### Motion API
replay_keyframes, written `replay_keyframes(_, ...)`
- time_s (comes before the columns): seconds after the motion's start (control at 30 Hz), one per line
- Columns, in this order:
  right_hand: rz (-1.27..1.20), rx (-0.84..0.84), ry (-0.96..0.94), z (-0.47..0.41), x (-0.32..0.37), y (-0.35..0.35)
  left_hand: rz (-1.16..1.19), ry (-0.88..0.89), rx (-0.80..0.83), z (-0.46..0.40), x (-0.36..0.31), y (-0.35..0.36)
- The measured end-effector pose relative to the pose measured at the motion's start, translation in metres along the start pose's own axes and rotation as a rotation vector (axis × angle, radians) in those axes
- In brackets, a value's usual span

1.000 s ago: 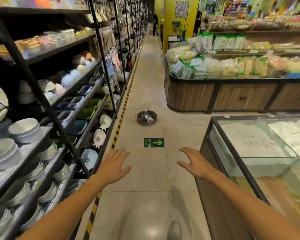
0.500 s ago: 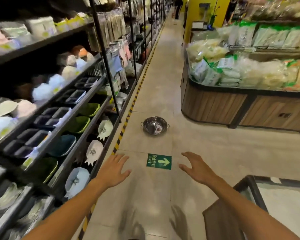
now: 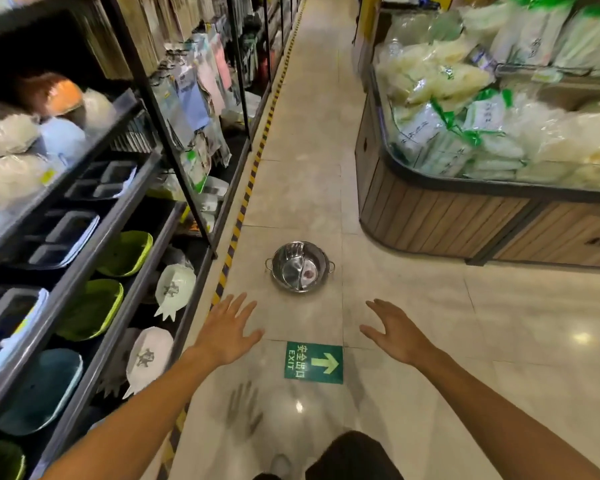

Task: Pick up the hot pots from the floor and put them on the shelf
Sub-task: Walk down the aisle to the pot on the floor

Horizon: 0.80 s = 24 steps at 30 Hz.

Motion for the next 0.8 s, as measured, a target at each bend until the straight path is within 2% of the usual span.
replay_keyframes(0.23, -0.019, 0.045, 0.012, -0.191, -0.026, -0.038, -0.046, -0.037, 0.025, -0.18, 0.021, -0.035)
replay_keyframes(0.4, -0.057, 0.11, 0.002, -0.33, -0.04, -0.077, -0.031, -0.117, 0.098, -0.292, 0.03, -0.062)
replay_keyframes(0.57, -0.061, 0.163, 0.034, -0.422, -0.04, -0.108, -0.004, -0.198, 0.19, -0.375, 0.04, -0.086)
replay_keyframes(0.7, -0.079, 0.186, 0.076, -0.48, -0.043, -0.113, -0.031, -0.155, 0.158, -0.438, 0.057, -0.091)
replay_keyframes(0.8, -0.081, 0.198, 0.139, -0.519, -0.055, -0.105, 0.019, -0.131, 0.194, -0.492, 0.076, -0.08)
Point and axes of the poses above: each hand's wrist, its own z-axis away from the middle knuckle, its own y-axis out of the palm, x = y × z, the point moved 3 cm from there along -z, towards the middle knuckle, and after that the axes turned 1 degree about -z, right-handed, at the moved point
